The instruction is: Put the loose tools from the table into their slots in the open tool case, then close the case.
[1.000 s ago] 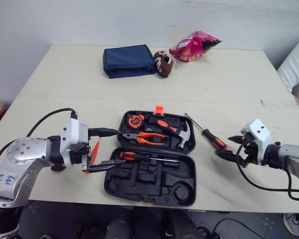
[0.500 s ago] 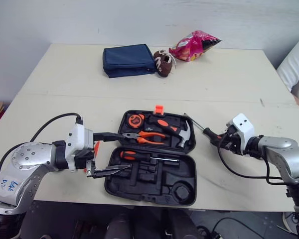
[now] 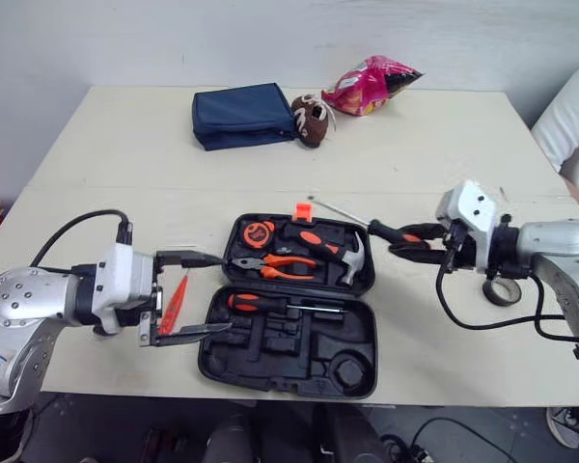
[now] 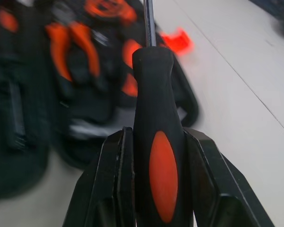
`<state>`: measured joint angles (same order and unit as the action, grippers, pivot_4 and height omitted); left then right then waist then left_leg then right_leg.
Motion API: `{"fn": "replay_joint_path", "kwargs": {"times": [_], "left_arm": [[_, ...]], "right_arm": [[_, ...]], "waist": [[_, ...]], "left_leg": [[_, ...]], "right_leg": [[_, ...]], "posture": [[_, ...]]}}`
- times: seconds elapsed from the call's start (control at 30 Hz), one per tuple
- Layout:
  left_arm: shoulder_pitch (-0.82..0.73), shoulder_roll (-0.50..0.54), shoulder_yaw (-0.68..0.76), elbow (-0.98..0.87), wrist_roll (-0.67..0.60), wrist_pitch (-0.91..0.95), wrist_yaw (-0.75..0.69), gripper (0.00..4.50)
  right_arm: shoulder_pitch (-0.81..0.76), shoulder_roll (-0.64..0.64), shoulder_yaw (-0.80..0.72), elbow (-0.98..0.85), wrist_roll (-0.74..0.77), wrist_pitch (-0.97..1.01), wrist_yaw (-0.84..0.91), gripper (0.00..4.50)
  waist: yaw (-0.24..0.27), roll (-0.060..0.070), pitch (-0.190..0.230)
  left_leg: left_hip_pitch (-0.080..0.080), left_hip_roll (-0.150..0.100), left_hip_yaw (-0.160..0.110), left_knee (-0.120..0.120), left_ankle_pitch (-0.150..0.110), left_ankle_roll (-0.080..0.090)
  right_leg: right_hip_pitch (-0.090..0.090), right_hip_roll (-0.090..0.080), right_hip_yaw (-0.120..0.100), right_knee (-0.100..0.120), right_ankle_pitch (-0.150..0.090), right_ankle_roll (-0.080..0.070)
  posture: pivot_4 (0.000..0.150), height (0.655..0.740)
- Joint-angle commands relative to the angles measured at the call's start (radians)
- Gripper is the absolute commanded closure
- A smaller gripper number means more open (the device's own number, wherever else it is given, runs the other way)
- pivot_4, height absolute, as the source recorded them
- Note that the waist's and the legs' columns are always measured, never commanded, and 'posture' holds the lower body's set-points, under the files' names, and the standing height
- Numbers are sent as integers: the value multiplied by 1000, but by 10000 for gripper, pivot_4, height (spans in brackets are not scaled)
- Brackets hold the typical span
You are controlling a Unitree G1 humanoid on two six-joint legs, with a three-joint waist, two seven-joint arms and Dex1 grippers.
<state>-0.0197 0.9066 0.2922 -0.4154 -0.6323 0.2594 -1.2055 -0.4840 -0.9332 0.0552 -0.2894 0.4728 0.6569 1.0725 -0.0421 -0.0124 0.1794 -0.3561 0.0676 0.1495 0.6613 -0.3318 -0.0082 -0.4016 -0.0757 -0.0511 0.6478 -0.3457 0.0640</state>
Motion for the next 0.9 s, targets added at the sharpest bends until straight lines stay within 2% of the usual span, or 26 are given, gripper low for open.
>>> {"fn": "replay_joint_path", "kwargs": {"times": [0.03, 0.17, 0.33, 0.47, 0.9], "left_arm": [[32, 29, 74, 9, -35, 18, -34, 0], [74, 37, 87, 32, -8, 15, -57, 0], [109, 52, 91, 29, 2, 27, -62, 0], [101, 56, 96, 33, -7, 37, -52, 0], [107, 58, 105, 28, -1, 43, -50, 0]], "right_arm": [[-11, -9, 77, -169, 83, 122, 52, 34552], [-36, 31, 173, -217, 64, 192, 10, 34552], [-33, 14, 314, -198, -82, 141, 2, 34552], [-35, 34, 318, -197, -91, 173, -13, 34552], [0, 50, 336, -231, -92, 229, -34, 34552]], "waist": [[3, 0, 0], [11, -1, 0], [12, -3, 0], [11, -3, -1], [8, -4, -1]], "left_leg": [[-1, 0, 0, 0, 0, 1], [-2, -2, 0, 2, -2, 3], [-4, -2, 0, 2, -2, 3], [-13, -2, 0, 5, -1, 3], [-13, -2, 0, 6, -1, 3]], "right_leg": [[-1, -1, 0, 0, 0, 0], [-1, -3, 0, 0, 0, 1], [-3, -4, 0, 0, 0, 1], [-13, -4, 0, 4, 0, 1], [-12, -3, -1, 5, 0, 1]], "posture": [[1500, 7400], [1500, 7400], [1500, 7400], [1500, 7400], [1500, 7400]]}}
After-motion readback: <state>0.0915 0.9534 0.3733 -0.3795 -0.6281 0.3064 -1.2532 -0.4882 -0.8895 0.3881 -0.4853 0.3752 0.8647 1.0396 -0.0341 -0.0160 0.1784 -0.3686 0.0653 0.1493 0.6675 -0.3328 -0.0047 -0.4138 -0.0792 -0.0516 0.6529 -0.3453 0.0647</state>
